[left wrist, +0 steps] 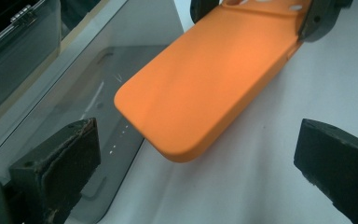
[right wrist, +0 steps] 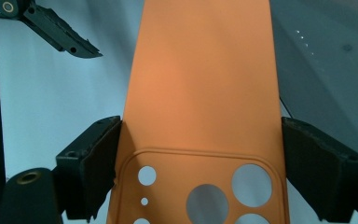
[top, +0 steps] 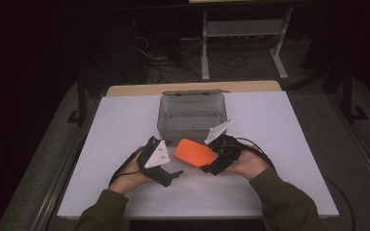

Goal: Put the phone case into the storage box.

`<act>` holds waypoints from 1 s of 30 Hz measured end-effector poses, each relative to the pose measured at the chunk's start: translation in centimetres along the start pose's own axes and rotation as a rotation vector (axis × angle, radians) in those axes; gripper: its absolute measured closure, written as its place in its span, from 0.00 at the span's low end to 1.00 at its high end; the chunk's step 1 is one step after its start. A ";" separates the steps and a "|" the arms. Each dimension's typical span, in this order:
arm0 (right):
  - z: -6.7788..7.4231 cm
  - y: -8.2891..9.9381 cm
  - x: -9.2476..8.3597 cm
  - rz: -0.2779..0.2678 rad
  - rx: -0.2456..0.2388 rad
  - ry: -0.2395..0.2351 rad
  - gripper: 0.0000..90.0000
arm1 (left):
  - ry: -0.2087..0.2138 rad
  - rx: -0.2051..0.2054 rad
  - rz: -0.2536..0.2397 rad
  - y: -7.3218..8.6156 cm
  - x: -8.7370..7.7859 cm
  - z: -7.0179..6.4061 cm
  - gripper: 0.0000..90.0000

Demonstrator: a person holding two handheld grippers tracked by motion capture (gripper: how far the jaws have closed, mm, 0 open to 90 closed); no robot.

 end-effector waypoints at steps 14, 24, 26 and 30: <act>0.0 0.0 0.1 0.002 -0.002 -0.001 0.16 | -0.035 0.076 0.016 0.0 0.2 -0.2 0.00; 0.0 0.0 0.1 0.001 -0.007 0.000 0.16 | -0.062 0.130 0.021 -0.1 0.2 -0.5 0.00; 0.0 0.0 0.1 0.001 -0.006 0.001 0.16 | -0.069 0.143 0.027 -0.1 0.3 -0.5 0.00; 0.0 0.0 0.1 0.001 -0.006 0.001 0.16 | -0.078 0.165 0.031 -0.1 0.3 -0.6 0.00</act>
Point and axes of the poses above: each handheld gripper's, and its own axes: x roughly forward along the jaws, y roughly out of its underside, z roughly to its left, the point moved 5 cm from there along x, roughly forward along the jaws, and after that the axes turned 5 degrees about x, right-handed, at the moved point
